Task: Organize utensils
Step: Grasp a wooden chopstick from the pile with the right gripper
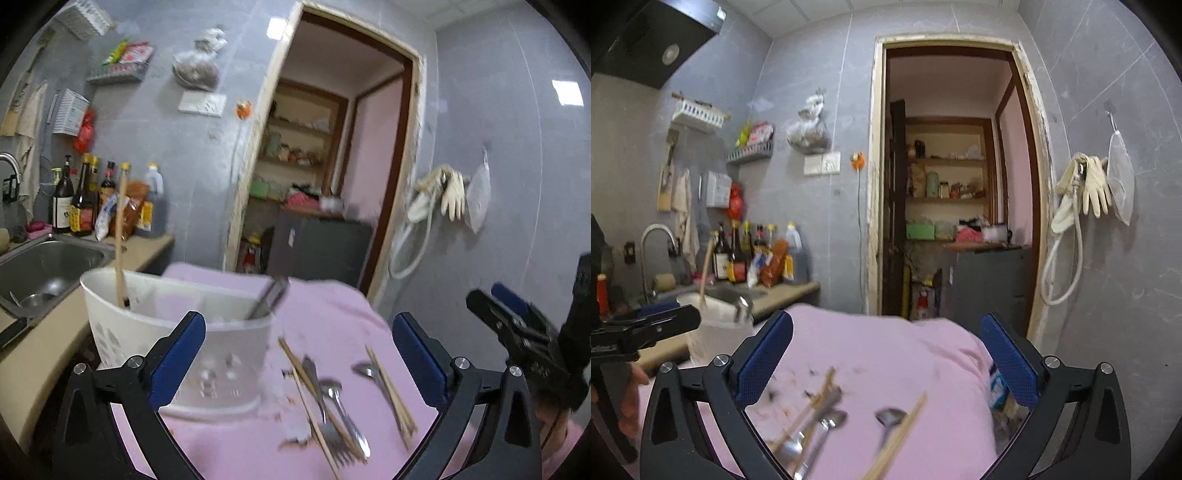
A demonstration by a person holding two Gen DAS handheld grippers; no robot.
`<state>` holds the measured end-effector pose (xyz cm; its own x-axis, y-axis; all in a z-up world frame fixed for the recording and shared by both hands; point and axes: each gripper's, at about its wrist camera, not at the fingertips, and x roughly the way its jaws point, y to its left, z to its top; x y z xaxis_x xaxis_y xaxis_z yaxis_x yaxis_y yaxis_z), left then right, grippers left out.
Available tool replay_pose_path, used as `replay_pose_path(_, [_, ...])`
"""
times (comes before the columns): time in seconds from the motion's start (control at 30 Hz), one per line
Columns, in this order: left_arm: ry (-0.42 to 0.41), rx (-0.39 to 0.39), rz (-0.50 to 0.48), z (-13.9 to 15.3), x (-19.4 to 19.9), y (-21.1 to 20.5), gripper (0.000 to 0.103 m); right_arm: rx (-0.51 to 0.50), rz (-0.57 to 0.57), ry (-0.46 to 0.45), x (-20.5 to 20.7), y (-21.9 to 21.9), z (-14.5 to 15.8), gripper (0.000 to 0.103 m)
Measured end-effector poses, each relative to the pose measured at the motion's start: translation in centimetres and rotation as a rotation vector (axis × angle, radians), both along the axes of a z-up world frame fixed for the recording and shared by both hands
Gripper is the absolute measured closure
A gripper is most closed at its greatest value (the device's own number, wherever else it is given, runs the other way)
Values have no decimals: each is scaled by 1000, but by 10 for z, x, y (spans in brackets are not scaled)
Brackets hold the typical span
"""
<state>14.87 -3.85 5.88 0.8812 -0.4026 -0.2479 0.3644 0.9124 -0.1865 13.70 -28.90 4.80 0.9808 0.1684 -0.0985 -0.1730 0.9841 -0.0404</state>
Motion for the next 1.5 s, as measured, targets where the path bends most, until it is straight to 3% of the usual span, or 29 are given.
replay_pose_path(0.13, [63,58,-21,-17,0,-18,4,-17,-20,87,7,-15,-15,0])
replay_pose_path(0.33, [205,71,-59,-42,11,-35,4,-24,-40,245,24,-30,-39,2])
replay_pose_path(0.43, [280,77,-77,-50,20,-40,4,-39,-45,327,33,-32,-52,13])
replay_pose_path(0.57, [321,96,-85,-53,25,-44,7,-37,-29,430,46,-35,-67,32])
replay_pose_path(0.73, [393,129,-120,-62,37,-51,41,-47,5,514,61,-32,-78,45])
replay_pose_path(0.87, [455,175,-141,-69,50,-60,57,-49,30,570,75,-29,-83,56])
replay_pose_path(0.93, [462,210,-150,-71,55,-65,73,-48,38,601,83,-29,-86,59])
replay_pose_path(1.1, [506,266,-153,-81,72,-73,84,-20,42,675,105,-34,-93,72])
replay_pose_path(1.5, [594,272,-102,-96,93,-69,92,-21,60,764,137,-32,-99,83])
